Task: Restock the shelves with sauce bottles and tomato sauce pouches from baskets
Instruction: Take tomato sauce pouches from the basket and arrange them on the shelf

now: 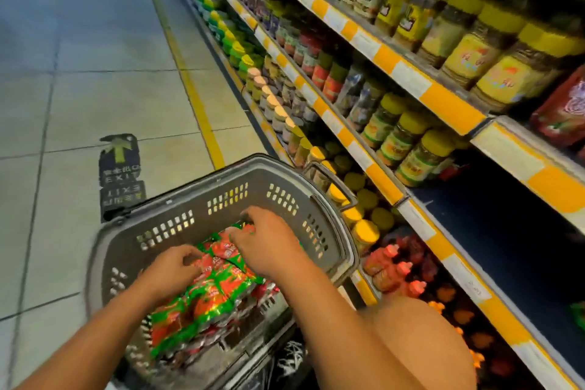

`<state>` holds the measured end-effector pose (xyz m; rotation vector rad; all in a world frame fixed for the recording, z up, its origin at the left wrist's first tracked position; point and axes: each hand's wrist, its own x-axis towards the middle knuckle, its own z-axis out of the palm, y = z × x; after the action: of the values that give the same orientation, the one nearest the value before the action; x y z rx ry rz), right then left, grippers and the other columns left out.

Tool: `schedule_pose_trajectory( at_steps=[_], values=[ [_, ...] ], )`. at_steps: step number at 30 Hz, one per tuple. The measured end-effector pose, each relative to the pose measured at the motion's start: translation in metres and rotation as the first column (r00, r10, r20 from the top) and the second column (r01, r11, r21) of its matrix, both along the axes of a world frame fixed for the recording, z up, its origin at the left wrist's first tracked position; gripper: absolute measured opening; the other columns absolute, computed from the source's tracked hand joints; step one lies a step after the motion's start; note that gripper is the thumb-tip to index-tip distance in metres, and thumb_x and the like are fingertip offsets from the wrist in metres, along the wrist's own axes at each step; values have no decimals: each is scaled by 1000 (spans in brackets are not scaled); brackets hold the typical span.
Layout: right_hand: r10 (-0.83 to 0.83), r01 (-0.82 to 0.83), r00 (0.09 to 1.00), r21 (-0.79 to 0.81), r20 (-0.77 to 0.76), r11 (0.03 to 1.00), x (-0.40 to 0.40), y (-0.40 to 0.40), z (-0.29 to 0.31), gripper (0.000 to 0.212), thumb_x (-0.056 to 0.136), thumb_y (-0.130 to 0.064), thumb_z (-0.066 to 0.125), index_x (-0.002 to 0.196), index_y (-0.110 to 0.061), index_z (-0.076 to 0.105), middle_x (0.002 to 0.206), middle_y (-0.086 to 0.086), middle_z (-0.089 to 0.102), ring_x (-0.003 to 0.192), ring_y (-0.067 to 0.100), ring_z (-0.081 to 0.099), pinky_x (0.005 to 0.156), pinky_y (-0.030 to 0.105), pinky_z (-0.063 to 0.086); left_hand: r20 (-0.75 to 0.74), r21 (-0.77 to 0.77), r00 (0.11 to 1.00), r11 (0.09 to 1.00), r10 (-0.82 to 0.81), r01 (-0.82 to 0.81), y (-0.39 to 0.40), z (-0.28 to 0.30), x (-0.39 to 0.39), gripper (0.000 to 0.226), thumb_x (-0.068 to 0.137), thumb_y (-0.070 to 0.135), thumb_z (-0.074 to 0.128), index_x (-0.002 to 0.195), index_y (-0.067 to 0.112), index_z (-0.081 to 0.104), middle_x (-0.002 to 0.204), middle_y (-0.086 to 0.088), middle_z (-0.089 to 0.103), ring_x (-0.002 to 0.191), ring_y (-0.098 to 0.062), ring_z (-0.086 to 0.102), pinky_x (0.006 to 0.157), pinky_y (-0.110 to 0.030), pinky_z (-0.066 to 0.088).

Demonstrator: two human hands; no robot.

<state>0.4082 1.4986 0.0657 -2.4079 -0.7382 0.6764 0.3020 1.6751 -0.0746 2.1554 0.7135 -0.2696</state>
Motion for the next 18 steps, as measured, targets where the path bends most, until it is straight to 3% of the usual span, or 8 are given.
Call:
schedule_pose_trajectory(
  at_steps=[3, 6, 8, 10, 12, 15, 17, 18],
  values=[
    [-41, 40, 998, -21, -40, 999, 0, 12, -24, 55, 100, -52, 58, 143, -17, 54, 143, 7, 56, 128, 30, 55, 102, 40, 45, -170, 14, 985, 1000, 0, 2, 11, -27, 0, 16, 88, 30, 79, 99, 23, 70, 104, 0, 74, 93, -16, 67, 81, -30, 52],
    [-138, 132, 988, -90, -67, 987, -2, -1, -61, 50, 99, -46, 60, 138, -15, 58, 138, 7, 60, 125, 29, 58, 98, 36, 47, -251, 30, 967, 999, -29, 37, 13, -39, 2, 30, 91, 33, 75, 115, 16, 69, 108, -4, 73, 97, -19, 68, 84, -31, 53],
    [-194, 175, 975, -165, -111, 971, 4, -12, -84, 42, 96, -39, 63, 128, -12, 62, 130, 9, 65, 114, 31, 64, 95, 39, 53, -338, 9, 940, 999, -46, 52, 9, -37, 4, 24, 96, 29, 69, 117, 17, 69, 111, -7, 71, 102, -22, 66, 87, -30, 50],
    [-237, 212, 963, -187, -124, 959, 16, -21, -98, 31, 94, -32, 65, 120, -14, 64, 117, 8, 68, 95, 27, 67, 81, 38, 55, -424, 8, 903, 997, -68, 78, 7, -39, 3, 9, 98, 29, 62, 106, 24, 65, 113, -1, 68, 103, -19, 63, 87, -26, 48],
    [-257, 235, 961, -192, -99, 953, 28, -27, -101, 27, 94, -29, 63, 118, -16, 63, 109, 5, 67, 86, 23, 62, 73, 34, 49, -478, 20, 876, 996, -65, 85, 16, -60, 2, 20, 92, 35, 60, 106, 22, 67, 116, -1, 70, 101, -18, 65, 87, -27, 50],
    [-299, 270, 950, -248, -86, 930, 41, -32, -112, 7, 91, -24, 59, 95, -26, 54, 91, -1, 61, 83, 25, 62, 71, 37, 53, -555, 24, 828, 994, -75, 106, 42, -129, 1, 43, 87, 48, 57, 122, 25, 70, 127, -1, 70, 110, -20, 67, 98, -32, 52],
    [-306, 273, 947, -260, -97, 926, 46, -29, -122, 6, 87, -24, 58, 92, -25, 55, 100, 4, 64, 91, 30, 65, 76, 43, 57, -565, 72, 822, 989, -66, 128, 37, -117, 4, 48, 96, 49, 52, 134, 23, 65, 140, -5, 64, 124, -22, 63, 104, -31, 49],
    [-299, 266, 950, -264, -90, 927, 49, -27, -126, 13, 88, -25, 59, 101, -23, 60, 112, 7, 64, 101, 33, 65, 83, 44, 57, -565, 91, 824, 990, -40, 110, 29, -98, 6, 48, 100, 48, 50, 138, 21, 62, 144, -7, 61, 128, -23, 61, 105, -30, 48]
  ],
)
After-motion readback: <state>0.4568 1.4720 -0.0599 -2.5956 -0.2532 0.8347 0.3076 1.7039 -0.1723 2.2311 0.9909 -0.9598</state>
